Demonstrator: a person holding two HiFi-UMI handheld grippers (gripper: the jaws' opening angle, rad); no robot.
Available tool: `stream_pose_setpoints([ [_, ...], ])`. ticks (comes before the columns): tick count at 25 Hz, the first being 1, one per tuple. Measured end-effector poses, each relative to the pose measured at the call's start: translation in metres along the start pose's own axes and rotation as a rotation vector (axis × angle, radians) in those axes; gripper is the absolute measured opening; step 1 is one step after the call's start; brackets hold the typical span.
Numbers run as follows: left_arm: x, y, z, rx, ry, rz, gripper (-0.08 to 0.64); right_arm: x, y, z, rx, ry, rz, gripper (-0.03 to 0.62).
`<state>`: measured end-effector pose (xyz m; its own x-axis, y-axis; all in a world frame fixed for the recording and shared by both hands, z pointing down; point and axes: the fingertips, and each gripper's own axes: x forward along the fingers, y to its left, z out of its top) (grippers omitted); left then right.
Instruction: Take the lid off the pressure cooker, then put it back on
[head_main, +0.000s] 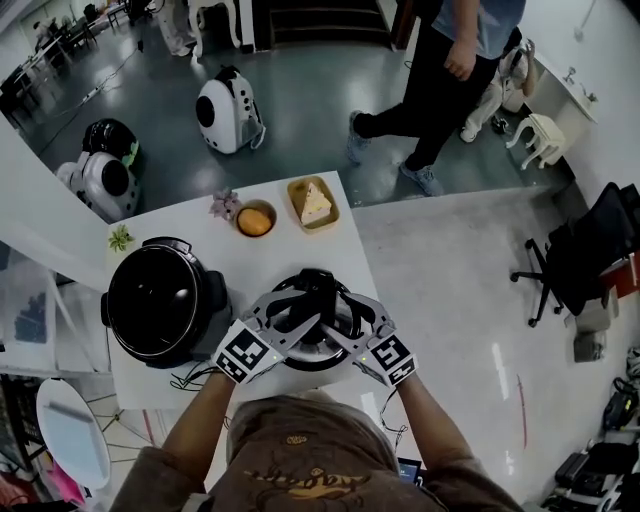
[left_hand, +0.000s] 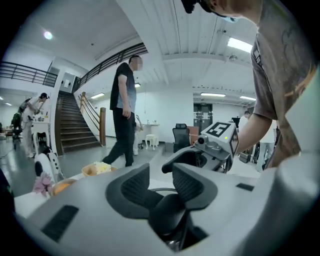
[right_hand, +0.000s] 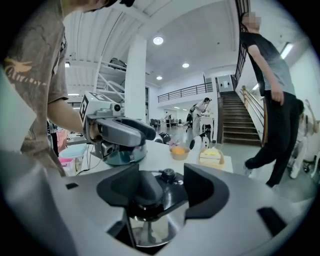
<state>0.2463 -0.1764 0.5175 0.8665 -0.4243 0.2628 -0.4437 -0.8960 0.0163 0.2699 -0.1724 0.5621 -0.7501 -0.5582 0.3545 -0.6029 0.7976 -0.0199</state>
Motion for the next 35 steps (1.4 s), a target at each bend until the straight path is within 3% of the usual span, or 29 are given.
stream_pose_setpoints([
  [8, -0.028, 0.01, 0.063, -0.02, -0.121, 0.07, 0.153, -0.038, -0.015, 0.069, -0.001, -0.123, -0.092, 0.27],
  [15, -0.056, 0.0, 0.081, -0.045, -0.174, 0.125, 0.153, -0.077, -0.012, 0.096, 0.045, -0.215, -0.165, 0.268],
  [21, -0.067, -0.002, 0.074, -0.07, -0.183, 0.157, 0.153, -0.088, -0.007, 0.09, 0.071, -0.225, -0.19, 0.267],
  [28, -0.059, -0.006, 0.064, -0.024, -0.132, 0.11, 0.183, -0.078, 0.001, 0.074, 0.06, -0.175, -0.143, 0.267],
  [35, -0.037, -0.006, 0.018, -0.01, -0.025, 0.047, 0.251, -0.047, 0.006, 0.033, 0.023, -0.068, -0.06, 0.268],
])
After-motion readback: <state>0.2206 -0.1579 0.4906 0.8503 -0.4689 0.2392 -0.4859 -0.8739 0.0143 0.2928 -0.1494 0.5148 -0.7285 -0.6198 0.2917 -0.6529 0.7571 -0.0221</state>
